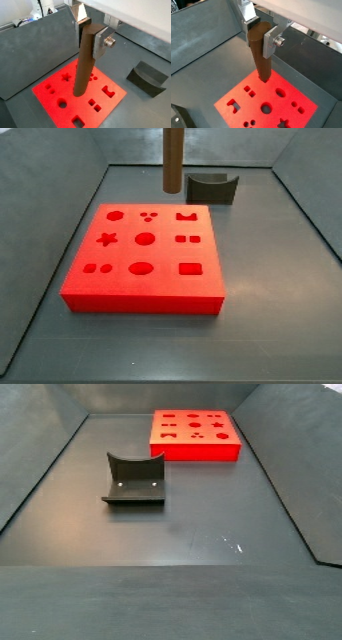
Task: Insert the oval object.
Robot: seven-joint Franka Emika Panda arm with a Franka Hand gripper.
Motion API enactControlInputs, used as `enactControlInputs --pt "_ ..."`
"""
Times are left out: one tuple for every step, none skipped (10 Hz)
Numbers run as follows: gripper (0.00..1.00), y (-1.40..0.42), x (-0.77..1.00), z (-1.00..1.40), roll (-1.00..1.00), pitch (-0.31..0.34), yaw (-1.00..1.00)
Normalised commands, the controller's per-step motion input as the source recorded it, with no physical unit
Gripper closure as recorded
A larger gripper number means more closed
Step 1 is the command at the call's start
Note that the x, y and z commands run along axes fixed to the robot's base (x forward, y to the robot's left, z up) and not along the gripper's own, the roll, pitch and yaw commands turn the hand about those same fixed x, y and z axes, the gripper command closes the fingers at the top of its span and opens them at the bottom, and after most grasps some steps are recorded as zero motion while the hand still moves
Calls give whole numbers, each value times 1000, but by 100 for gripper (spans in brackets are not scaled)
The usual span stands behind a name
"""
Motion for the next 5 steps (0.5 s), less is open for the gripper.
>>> enactControlInputs --pt "100 0 -209 306 -10 -69 -306" --pt "100 -89 -80 449 30 -44 -829" --pt "100 0 -71 486 0 -59 -937" --pt "100 0 -194 580 0 -130 -794" --pt "100 0 -234 697 109 -241 -663"
